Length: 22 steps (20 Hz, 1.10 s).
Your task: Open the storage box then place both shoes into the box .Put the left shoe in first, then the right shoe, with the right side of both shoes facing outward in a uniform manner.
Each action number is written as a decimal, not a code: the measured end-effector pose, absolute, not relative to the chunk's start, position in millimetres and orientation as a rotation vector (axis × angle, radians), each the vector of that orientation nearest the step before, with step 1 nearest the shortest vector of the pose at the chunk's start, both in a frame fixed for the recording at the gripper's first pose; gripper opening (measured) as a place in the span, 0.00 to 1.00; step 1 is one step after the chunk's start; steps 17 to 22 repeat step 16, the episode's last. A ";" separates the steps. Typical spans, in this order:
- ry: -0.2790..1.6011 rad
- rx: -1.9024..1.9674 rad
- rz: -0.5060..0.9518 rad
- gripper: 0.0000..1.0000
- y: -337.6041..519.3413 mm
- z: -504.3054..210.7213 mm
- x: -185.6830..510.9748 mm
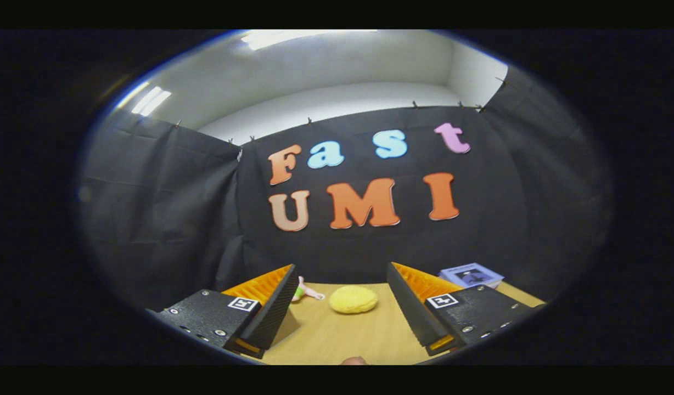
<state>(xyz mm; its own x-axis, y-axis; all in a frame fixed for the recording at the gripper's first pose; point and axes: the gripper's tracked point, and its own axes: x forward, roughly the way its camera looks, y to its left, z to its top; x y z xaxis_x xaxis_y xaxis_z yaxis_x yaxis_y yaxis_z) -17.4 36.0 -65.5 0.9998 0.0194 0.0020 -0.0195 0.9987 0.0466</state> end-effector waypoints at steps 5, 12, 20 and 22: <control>-0.086 -0.066 -0.136 0.96 -35.8 -37.5 -39.1; -0.216 -0.047 -0.191 0.96 -72.4 1.3 -72.2; -0.248 -0.010 -0.174 0.96 -76.1 14.5 -83.8; -0.248 -0.010 -0.174 0.96 -76.1 14.5 -83.8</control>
